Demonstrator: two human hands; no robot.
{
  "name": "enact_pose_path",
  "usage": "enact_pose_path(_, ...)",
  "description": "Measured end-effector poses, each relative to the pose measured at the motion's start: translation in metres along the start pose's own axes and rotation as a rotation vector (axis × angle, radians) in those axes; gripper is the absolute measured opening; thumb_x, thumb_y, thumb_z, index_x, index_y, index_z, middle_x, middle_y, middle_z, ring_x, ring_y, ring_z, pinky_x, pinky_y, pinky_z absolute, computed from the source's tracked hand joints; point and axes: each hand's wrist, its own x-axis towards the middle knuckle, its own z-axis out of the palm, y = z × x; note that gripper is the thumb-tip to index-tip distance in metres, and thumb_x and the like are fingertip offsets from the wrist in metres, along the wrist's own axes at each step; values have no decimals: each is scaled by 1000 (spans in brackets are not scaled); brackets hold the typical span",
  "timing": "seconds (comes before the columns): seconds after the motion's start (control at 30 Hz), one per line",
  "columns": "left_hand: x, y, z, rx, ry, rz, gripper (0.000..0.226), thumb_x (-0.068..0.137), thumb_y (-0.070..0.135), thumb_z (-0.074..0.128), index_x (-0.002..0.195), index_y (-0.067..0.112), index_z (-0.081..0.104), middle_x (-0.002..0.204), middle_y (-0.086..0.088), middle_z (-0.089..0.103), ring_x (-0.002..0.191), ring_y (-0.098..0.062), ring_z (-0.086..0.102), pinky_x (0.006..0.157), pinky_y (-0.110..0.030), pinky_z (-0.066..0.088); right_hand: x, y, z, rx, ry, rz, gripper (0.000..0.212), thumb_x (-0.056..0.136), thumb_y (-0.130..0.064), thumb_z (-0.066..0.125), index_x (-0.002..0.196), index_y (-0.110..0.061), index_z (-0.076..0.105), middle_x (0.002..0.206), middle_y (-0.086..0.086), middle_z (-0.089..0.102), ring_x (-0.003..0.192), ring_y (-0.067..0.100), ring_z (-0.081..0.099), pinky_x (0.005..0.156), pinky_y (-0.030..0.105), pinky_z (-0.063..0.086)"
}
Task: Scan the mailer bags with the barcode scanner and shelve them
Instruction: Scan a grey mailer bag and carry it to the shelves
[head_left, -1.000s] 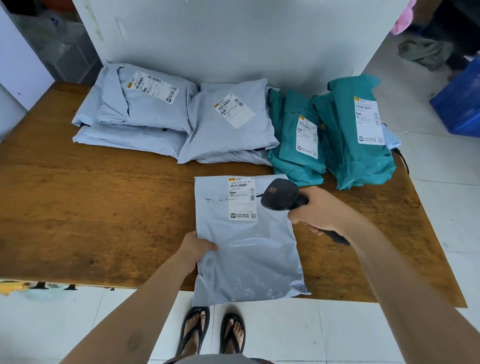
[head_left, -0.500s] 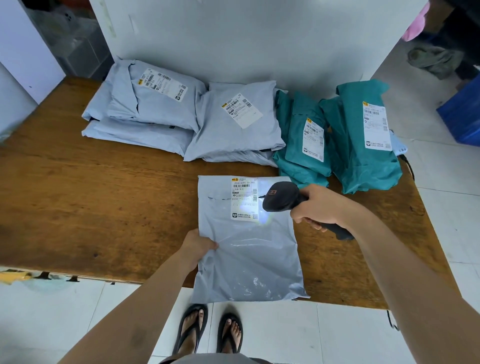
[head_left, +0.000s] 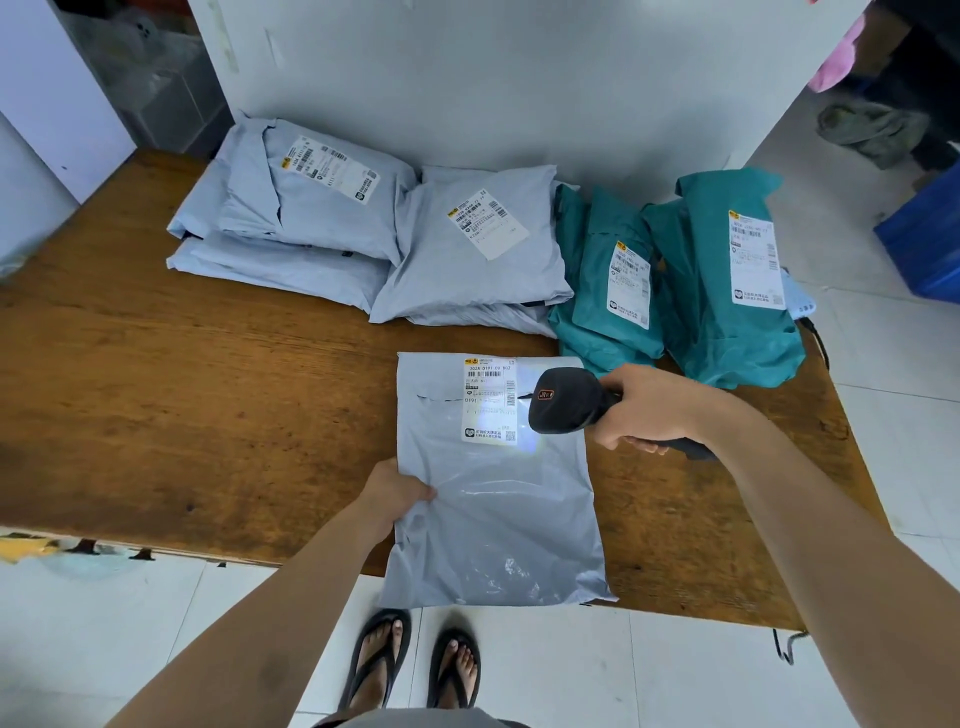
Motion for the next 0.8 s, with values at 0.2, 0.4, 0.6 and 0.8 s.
enact_pose_path(0.2, 0, -1, 0, -2, -2, 2, 51, 73, -11, 71, 121, -8, 56, 121, -22, 62, 109, -39, 59, 93, -42, 50, 0, -5, -10, -77, -3, -26, 11, 67, -4, 60, 67, -13, 53, 46, 10, 46, 37, 19, 40, 47, 25, 39)
enact_pose_path(0.4, 0, -3, 0, 2, 3, 13, 50, 74, -9, 72, 121, -6, 56, 122, -19, 61, 110, -38, 58, 92, -40, 49, -1, -7, -21, -94, -12, -39, 12, 67, -4, 62, 65, -12, 53, 42, 9, 46, 35, 19, 38, 49, 27, 39)
enact_pose_path(0.6, 0, -4, 0, -16, -10, 31, 48, 74, -10, 72, 119, -7, 57, 119, -17, 63, 100, -32, 59, 89, -37, 49, -3, -13, -27, -129, -18, -47, 10, 69, -5, 62, 70, -12, 55, 43, 8, 48, 35, 19, 40, 48, 26, 40)
enact_pose_path(0.8, -1, -6, 0, -22, -6, 42, 47, 73, -12, 71, 119, -8, 57, 120, -19, 63, 109, -38, 59, 94, -42, 49, -5, -11, -31, -174, -43, -36, 10, 66, -6, 61, 65, -10, 53, 44, 10, 48, 36, 21, 40, 48, 26, 38)
